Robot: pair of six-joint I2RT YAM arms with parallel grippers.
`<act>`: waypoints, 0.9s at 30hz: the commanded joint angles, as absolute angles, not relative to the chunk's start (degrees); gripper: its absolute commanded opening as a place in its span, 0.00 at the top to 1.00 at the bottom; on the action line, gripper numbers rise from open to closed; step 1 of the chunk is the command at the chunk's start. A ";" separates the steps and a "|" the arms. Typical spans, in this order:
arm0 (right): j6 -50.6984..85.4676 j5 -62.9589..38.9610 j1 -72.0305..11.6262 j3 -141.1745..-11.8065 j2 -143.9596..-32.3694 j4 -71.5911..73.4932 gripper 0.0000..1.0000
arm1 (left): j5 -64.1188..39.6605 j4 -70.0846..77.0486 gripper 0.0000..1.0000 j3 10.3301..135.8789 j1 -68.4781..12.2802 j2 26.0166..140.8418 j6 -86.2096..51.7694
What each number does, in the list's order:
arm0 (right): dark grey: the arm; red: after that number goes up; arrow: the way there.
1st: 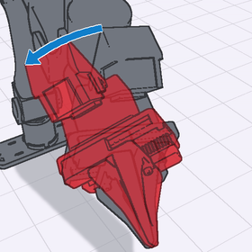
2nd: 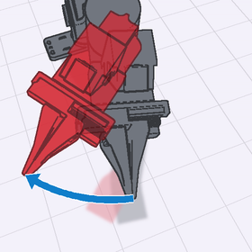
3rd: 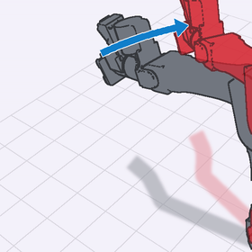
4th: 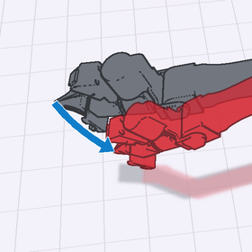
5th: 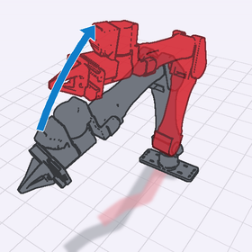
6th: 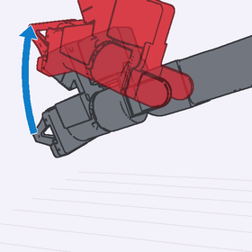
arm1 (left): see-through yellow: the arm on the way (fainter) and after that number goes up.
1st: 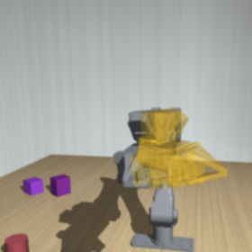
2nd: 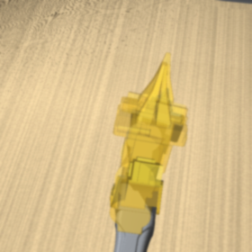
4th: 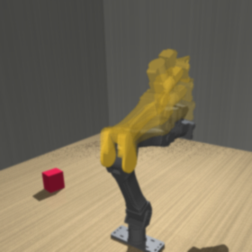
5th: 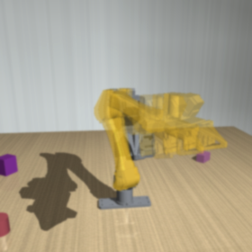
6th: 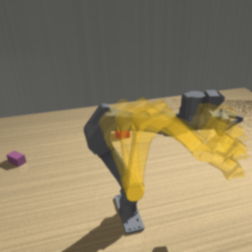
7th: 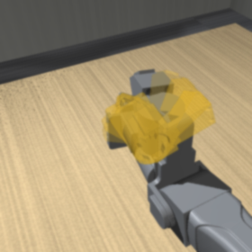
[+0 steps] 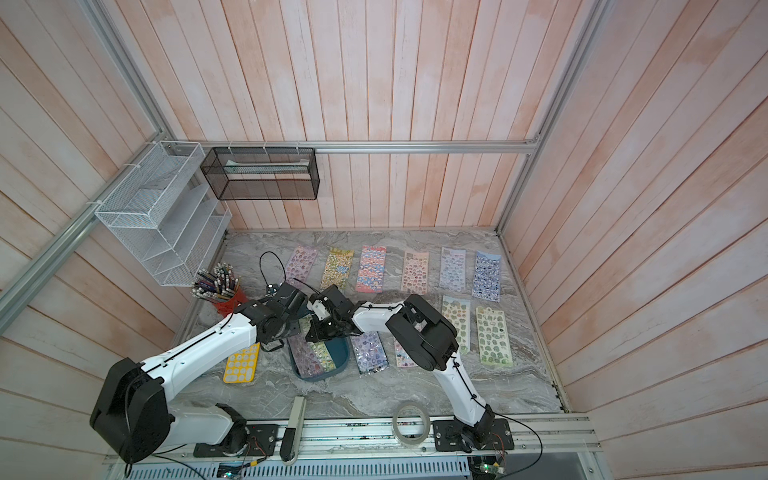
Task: Take the stickers out of the storage box
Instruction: Pick up the sticker from the storage box.
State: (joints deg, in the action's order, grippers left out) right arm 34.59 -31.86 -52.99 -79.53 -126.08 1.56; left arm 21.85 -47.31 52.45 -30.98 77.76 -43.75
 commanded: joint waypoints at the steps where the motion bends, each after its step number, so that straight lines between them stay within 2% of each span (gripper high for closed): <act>1: 34.63 -28.91 -52.12 -76.99 -128.69 -5.71 1.00 | 24.40 -49.11 0.43 52.75 -31.00 76.33 -44.39; 3: 34.54 -28.92 -52.12 -77.07 -128.72 -5.79 1.00 | 23.17 -47.94 0.45 52.41 -31.02 76.59 -43.82; 5: 34.45 -28.92 -52.12 -77.24 -128.90 -5.89 1.00 | 21.17 -46.05 0.51 51.91 -30.97 76.80 -43.29; 10: 34.45 -29.01 -52.12 -77.09 -128.68 -5.98 1.00 | 18.91 -44.05 0.84 52.78 -31.03 78.42 -42.93; 15: 34.37 -28.83 -52.12 -77.08 -128.36 -6.15 1.00 | 18.38 -43.71 1.00 53.74 -30.98 79.12 -42.21; 21: 33.60 -28.92 -52.03 -78.32 -127.33 -7.72 1.00 | 16.47 -42.15 1.00 53.81 -31.02 76.63 -41.04; 27: 31.37 -26.70 -50.84 -79.55 -120.97 -9.67 1.00 | 15.73 -39.76 1.00 55.65 -31.02 69.65 -37.43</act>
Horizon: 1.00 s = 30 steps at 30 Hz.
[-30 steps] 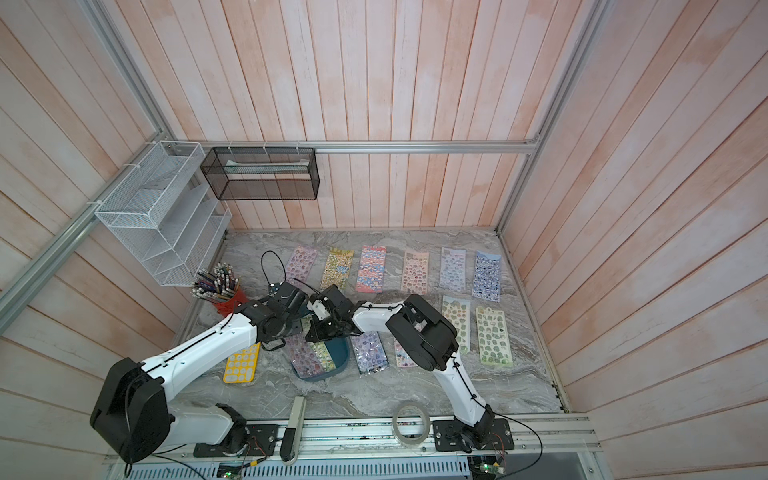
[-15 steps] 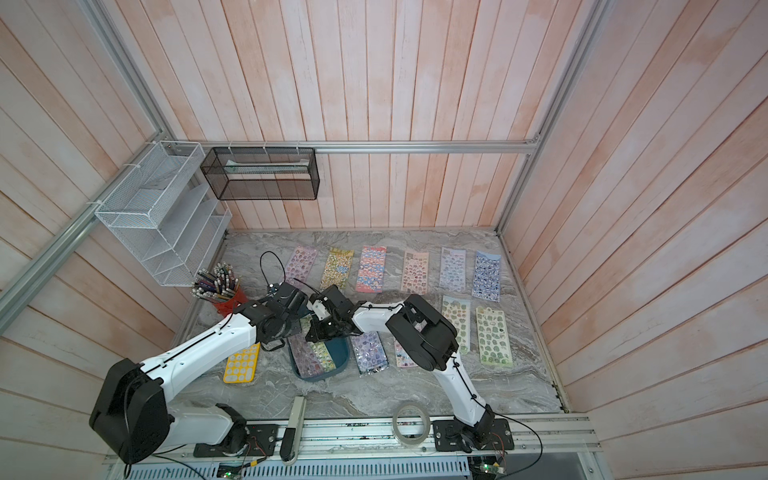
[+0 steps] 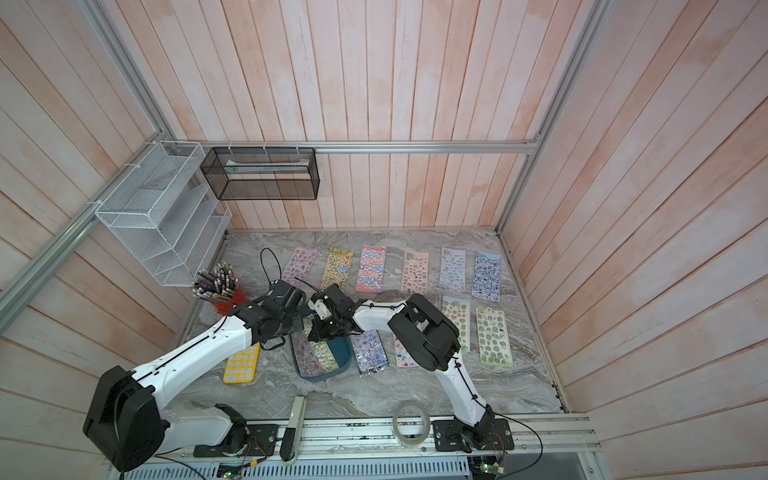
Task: Take the stickers out of the storage box
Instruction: Pick up the sticker from the storage box.
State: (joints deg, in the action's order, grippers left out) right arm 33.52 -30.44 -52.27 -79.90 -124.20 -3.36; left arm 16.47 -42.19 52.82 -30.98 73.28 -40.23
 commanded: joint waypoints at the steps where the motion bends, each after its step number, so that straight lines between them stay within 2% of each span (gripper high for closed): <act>1: 30.91 -26.27 -50.47 -79.54 -119.30 -9.52 1.00 | 15.49 -39.36 1.00 56.26 -30.98 68.34 -36.55; 8: 28.97 -24.89 -47.93 -78.59 -108.52 -6.41 0.99 | 12.62 -34.41 1.00 57.94 -30.96 59.24 -30.79; 16: 25.71 -16.32 -46.93 -74.00 -95.54 -2.36 0.97 | 7.48 -27.12 1.00 58.70 -30.94 52.83 -25.37; 24: 20.09 -7.35 -46.81 -67.54 -83.16 0.90 0.90 | 2.75 -21.14 1.00 60.18 -30.94 51.75 -23.38; 30: 17.26 -5.71 -46.80 -64.52 -78.24 0.96 0.88 | -1.18 -18.04 1.00 62.06 -30.94 53.30 -22.70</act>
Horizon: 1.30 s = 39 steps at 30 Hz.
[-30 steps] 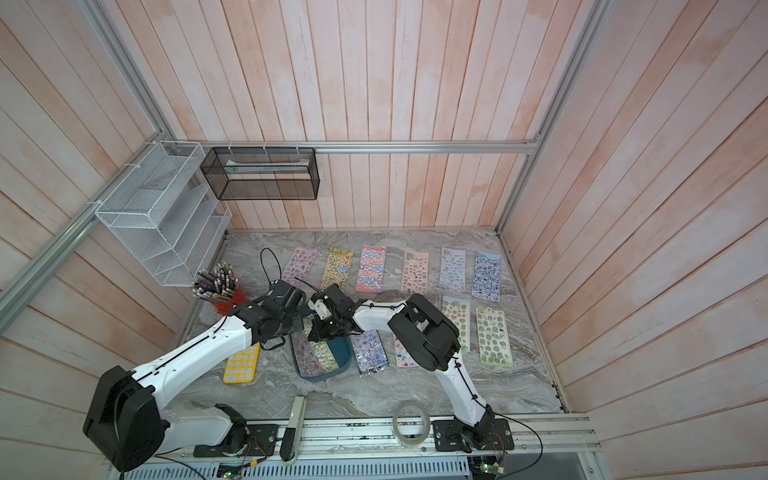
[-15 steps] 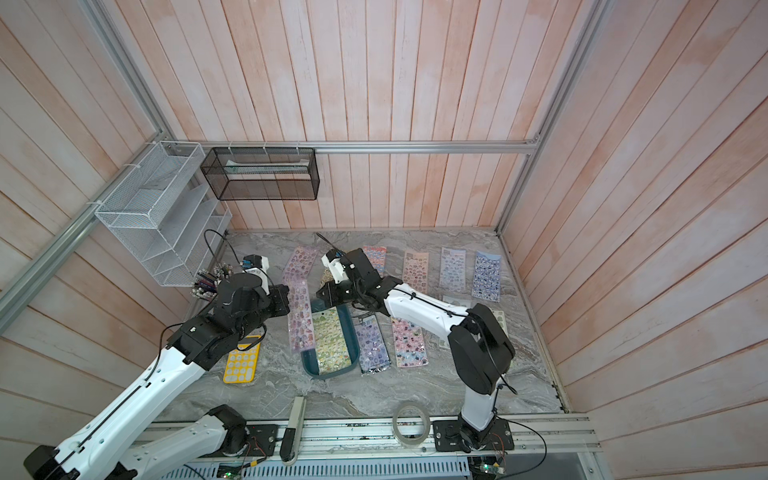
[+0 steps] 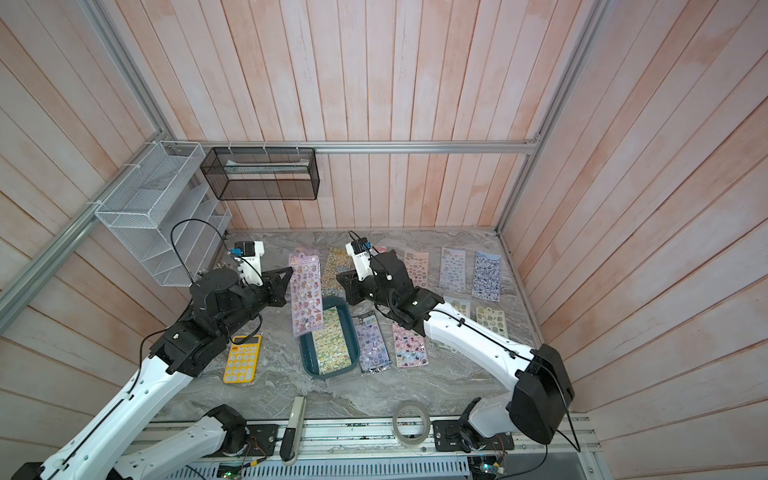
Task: Take the stickers out of the storage box
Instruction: Pick up the sticker from the storage box.
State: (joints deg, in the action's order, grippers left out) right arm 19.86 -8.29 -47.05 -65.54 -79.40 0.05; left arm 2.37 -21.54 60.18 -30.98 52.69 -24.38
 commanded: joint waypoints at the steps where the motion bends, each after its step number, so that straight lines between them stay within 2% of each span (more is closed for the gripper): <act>1: 17.14 -5.72 -46.78 -64.59 -78.14 0.35 0.86 | -2.53 -17.51 1.00 62.50 -30.89 53.65 -22.38; 2: 17.03 -6.23 -46.77 -64.52 -77.93 0.02 0.79 | -3.77 -17.02 1.00 62.77 -30.93 54.01 -22.18; 4: 16.87 -10.20 -46.76 -64.16 -77.70 0.77 0.47 | -6.45 -15.55 1.00 63.09 -30.94 54.48 -22.13; 6: 17.05 -15.82 -46.68 -64.59 -78.08 1.40 0.27 | -8.48 -13.99 1.00 63.24 -30.94 54.55 -22.08; 11: 18.82 -25.94 -46.58 -66.87 -80.29 2.46 0.21 | -14.12 -11.36 1.00 63.96 -30.89 55.03 -22.38; 14: 21.48 -31.07 -46.38 -67.16 -81.41 5.38 0.25 | -17.76 -9.81 1.00 63.72 -30.81 55.28 -22.72; 17: 23.58 -34.39 -46.18 -67.19 -82.25 7.82 0.37 | -21.07 -9.56 1.00 63.79 -30.40 55.72 -23.12; 19: 24.94 -36.62 -45.90 -66.56 -82.57 9.23 0.57 | -22.20 -9.58 1.00 63.48 -29.94 55.73 -23.75; 21: 26.45 -38.33 -45.53 -65.44 -82.53 10.91 0.85 | -22.65 -9.43 1.00 62.81 -29.24 55.56 -24.55; 22: 27.12 -38.62 -45.44 -64.78 -82.39 11.61 0.95 | -23.14 -8.92 1.00 62.32 -28.81 55.39 -25.00; 23: 27.44 -38.81 -45.35 -64.33 -82.22 11.93 0.99 | -23.36 -8.48 1.00 61.75 -28.34 55.16 -25.52; 39: 27.28 -38.73 -43.21 -66.09 -84.68 7.30 1.00 | -29.05 -2.34 1.00 57.42 -21.89 58.86 -28.42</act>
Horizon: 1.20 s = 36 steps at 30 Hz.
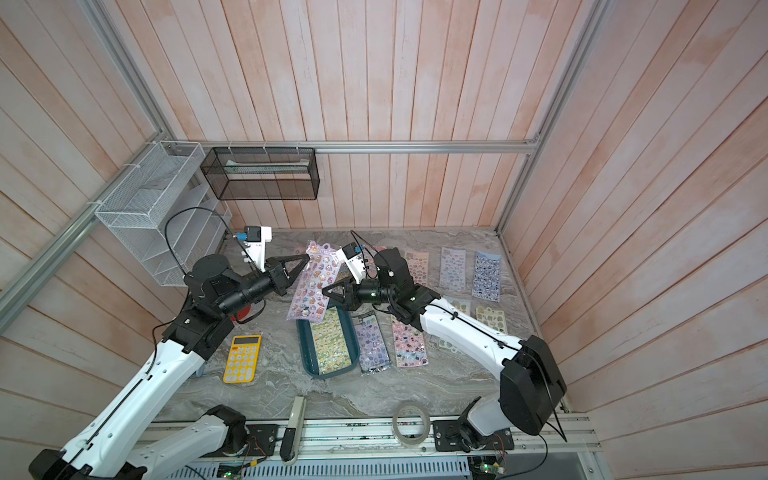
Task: Take the stickers out of the storage box
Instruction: Pick up the sticker from the storage box.
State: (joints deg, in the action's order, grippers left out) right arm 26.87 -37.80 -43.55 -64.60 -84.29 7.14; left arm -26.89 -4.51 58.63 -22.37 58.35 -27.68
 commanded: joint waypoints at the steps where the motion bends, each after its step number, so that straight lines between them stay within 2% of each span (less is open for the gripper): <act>1: 27.25 -38.79 -42.86 -66.01 -84.80 7.27 1.00 | -29.34 -2.05 1.00 57.35 -21.73 59.01 -28.47; 12: 25.99 -39.49 -39.21 -64.76 -83.96 5.75 1.00 | -30.31 -0.58 1.00 55.65 -20.14 59.63 -29.77; 15: 25.33 -39.72 -39.11 -64.78 -83.46 5.11 0.96 | -31.90 0.41 1.00 55.17 -19.35 60.02 -31.11; 21: 24.74 -39.73 -38.48 -64.19 -82.53 5.10 1.00 | -32.96 0.76 1.00 54.84 -18.64 60.13 -32.61; 22: 24.86 -39.96 -38.18 -63.95 -82.42 5.16 1.00 | -32.67 0.34 0.87 54.82 -18.43 59.95 -32.69; 23: 24.94 -40.26 -37.81 -63.81 -82.44 5.10 1.00 | -32.56 0.05 0.70 54.66 -18.17 59.66 -32.82; 24: 25.04 -40.59 -37.33 -63.66 -82.44 4.80 1.00 | -32.73 0.00 0.48 54.21 -17.71 59.20 -32.95; 25: 24.92 -40.93 -36.83 -63.63 -82.44 4.31 1.00 | -32.94 -0.12 0.31 53.52 -17.27 58.59 -33.12; 26: 24.75 -41.45 -36.30 -63.72 -82.48 3.78 1.00 | -33.20 -0.25 0.22 52.72 -16.86 57.99 -33.23; 29: 23.52 -43.21 -35.36 -64.51 -83.00 1.31 1.00 | -35.07 -0.61 0.13 49.82 -16.00 56.61 -33.23; 36: 21.73 -46.19 -35.33 -66.86 -85.74 -1.40 1.00 | -43.10 2.46 0.13 47.33 -15.89 60.15 -34.82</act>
State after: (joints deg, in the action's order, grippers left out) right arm 23.09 -43.46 -35.22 -64.88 -84.38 -0.16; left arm -38.48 0.03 47.81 -16.01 58.63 -34.04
